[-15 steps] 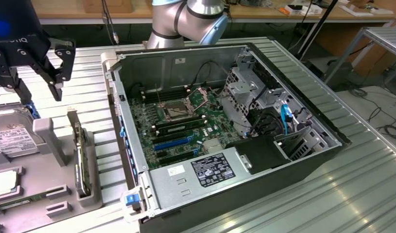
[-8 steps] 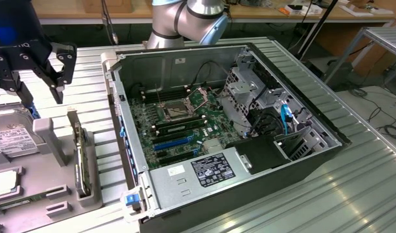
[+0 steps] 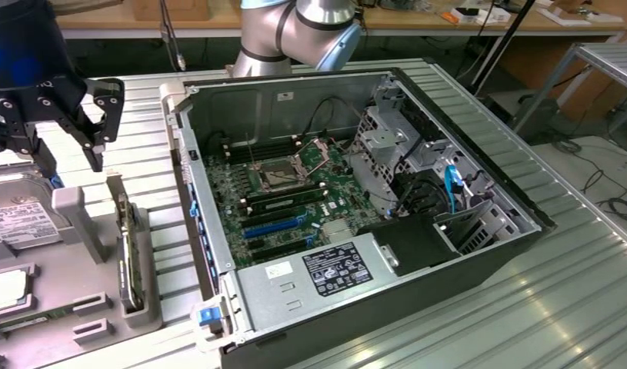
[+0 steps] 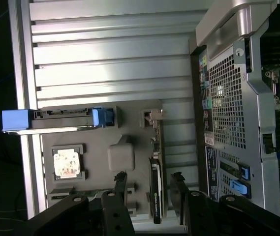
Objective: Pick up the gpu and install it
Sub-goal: 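Pick up the gpu and move the gpu toward the slot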
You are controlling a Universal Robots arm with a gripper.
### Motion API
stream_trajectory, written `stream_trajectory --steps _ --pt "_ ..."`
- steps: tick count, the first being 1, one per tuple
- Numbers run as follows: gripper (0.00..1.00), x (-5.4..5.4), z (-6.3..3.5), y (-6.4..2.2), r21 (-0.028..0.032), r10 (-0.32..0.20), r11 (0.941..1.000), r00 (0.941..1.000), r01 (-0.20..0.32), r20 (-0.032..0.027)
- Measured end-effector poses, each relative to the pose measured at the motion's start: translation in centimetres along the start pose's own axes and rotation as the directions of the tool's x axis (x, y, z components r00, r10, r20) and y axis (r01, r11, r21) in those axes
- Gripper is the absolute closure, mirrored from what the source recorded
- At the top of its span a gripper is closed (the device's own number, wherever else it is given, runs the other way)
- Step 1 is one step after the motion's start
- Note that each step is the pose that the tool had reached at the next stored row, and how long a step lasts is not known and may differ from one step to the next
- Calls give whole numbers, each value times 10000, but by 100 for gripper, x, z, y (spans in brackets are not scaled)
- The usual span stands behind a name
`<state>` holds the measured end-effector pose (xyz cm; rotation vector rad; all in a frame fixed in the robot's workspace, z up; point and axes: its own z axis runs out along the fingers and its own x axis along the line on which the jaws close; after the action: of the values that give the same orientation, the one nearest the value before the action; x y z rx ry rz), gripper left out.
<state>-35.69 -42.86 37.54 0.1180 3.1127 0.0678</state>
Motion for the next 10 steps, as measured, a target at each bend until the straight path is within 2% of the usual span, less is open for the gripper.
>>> stream_trajectory --steps 10 --pt "52 5 189 -8 0 0 10000 10000 0 0"
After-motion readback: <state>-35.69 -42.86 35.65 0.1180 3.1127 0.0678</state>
